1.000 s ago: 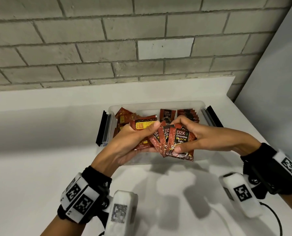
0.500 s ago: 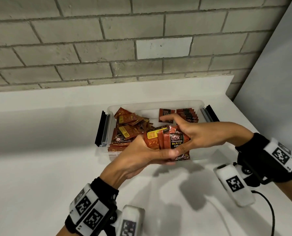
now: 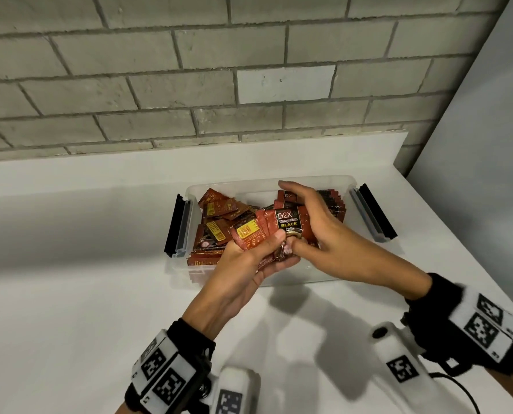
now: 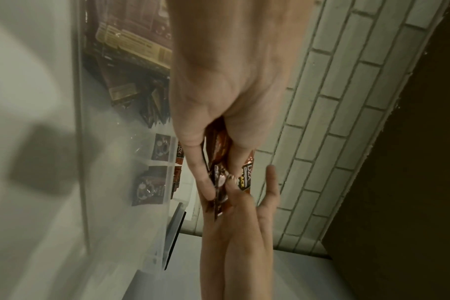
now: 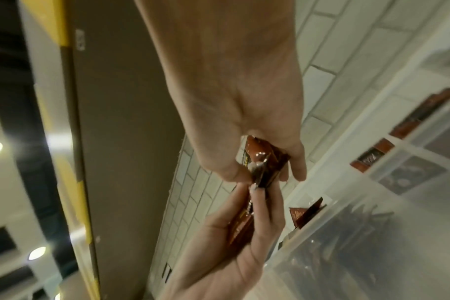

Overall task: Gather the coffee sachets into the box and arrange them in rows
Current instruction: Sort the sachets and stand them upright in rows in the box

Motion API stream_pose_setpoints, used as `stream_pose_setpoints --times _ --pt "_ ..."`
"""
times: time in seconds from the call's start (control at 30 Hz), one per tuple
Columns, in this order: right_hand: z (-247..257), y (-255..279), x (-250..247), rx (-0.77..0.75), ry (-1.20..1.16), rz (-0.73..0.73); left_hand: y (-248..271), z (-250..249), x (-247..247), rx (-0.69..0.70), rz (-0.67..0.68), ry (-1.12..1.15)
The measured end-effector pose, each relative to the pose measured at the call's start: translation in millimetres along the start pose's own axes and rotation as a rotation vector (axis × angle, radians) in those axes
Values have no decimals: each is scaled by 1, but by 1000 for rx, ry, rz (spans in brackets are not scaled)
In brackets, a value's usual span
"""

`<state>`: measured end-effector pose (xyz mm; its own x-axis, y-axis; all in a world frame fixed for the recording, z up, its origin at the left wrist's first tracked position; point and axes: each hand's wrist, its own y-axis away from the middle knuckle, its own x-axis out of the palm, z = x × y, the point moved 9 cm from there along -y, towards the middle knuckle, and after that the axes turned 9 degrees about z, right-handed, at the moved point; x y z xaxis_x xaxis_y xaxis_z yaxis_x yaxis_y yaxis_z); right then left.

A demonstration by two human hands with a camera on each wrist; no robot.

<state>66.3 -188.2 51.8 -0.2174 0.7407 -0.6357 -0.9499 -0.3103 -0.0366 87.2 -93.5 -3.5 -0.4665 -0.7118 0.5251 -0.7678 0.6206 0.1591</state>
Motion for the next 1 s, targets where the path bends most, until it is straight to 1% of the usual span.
stream_pose_setpoints --times 0.07,0.17,0.27,0.37,0.47,0.57,0.7,0.8,0.9,1.0 --pt "-5 -1 2 40 -62 21 1 1 3 -20 26 7" --pt "-13 -1 4 107 -75 38 2 1 7 -42 72 6" --pt "-20 0 1 150 -160 6 4 3 8 -79 88 109" --pt "-32 4 -2 191 -383 -45 6 7 4 -112 71 236" --pt "-43 13 -6 256 -657 -103 7 8 -4 -81 40 168" --pt "-48 20 -10 271 -810 -139 7 9 -15 -64 -47 129" --pt "-49 24 -9 267 -863 -152 6 9 -22 -53 -119 68" --pt "-50 26 -9 254 -854 -175 7 8 -21 -50 -110 32" --pt "-48 28 -19 216 -813 -271 7 5 -20 -40 -91 39" --pt "-54 29 -19 230 -882 -310 7 4 -21 -39 -91 98"
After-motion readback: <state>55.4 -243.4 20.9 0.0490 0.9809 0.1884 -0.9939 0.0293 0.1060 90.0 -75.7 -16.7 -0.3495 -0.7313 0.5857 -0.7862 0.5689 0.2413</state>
